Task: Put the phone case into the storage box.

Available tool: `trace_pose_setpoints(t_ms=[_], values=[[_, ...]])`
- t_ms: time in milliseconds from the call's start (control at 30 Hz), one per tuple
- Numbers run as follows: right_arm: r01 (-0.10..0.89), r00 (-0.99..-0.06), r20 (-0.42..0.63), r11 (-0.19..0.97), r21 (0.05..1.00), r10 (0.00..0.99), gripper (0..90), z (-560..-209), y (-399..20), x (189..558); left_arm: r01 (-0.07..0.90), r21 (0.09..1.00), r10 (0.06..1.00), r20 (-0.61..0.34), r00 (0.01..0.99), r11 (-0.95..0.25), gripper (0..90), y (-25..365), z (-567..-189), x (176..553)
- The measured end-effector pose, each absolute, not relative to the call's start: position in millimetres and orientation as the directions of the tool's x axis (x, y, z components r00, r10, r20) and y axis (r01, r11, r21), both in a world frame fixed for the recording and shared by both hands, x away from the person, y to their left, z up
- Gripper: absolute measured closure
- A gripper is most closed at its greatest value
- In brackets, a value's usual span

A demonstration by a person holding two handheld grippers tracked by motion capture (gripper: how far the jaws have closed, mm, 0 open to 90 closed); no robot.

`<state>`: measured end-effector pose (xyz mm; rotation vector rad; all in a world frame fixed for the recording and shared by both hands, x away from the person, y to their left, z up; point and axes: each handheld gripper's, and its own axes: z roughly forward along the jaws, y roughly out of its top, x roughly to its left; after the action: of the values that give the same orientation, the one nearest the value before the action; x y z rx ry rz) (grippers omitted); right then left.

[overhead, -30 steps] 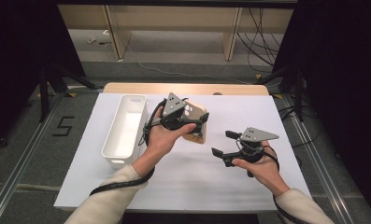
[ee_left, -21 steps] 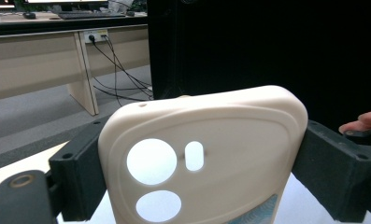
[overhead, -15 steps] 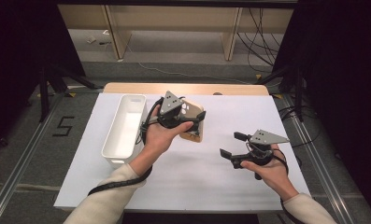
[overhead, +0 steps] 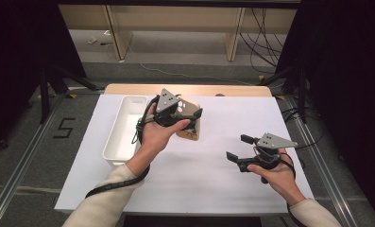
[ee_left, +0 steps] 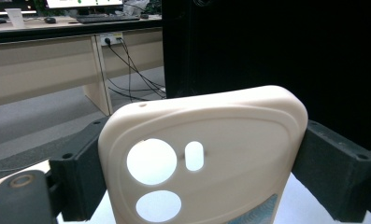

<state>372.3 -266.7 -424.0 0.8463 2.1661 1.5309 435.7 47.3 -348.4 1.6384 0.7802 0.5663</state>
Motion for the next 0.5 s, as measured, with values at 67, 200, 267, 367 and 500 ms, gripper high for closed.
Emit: trace_pose_setpoints(t_ms=[67, 200, 267, 367, 500], values=[[0.264, -0.757, 0.051, 0.234, 0.936, 0.652, 12.0, -424.3, -267.7, 371.9, 0.186, 0.977, 0.754, -0.045, 0.655, -0.103, 11.8, 49.0, -347.7, 436.3], [0.262, -0.757, 0.050, 0.233, 0.937, 0.652, 12.0, -424.1, -270.1, 371.0, 0.189, 0.976, 0.760, -0.042, 0.649, -0.107, 11.8, 52.0, -346.5, 437.3], [0.263, -0.756, 0.051, 0.232, 0.936, 0.653, 12.0, -424.2, -270.9, 370.5, 0.189, 0.976, 0.763, -0.040, 0.646, -0.108, 11.8, 53.4, -345.7, 437.7], [0.265, -0.754, 0.052, 0.232, 0.936, 0.654, 12.2, -424.3, -271.8, 369.8, 0.190, 0.976, 0.767, -0.042, 0.640, -0.105, 11.8, 55.9, -344.3, 438.5], [0.264, -0.754, 0.050, 0.231, 0.936, 0.655, 12.2, -424.2, -273.4, 369.2, 0.194, 0.976, 0.773, -0.045, 0.633, -0.102, 11.9, 59.7, -342.8, 439.7]])
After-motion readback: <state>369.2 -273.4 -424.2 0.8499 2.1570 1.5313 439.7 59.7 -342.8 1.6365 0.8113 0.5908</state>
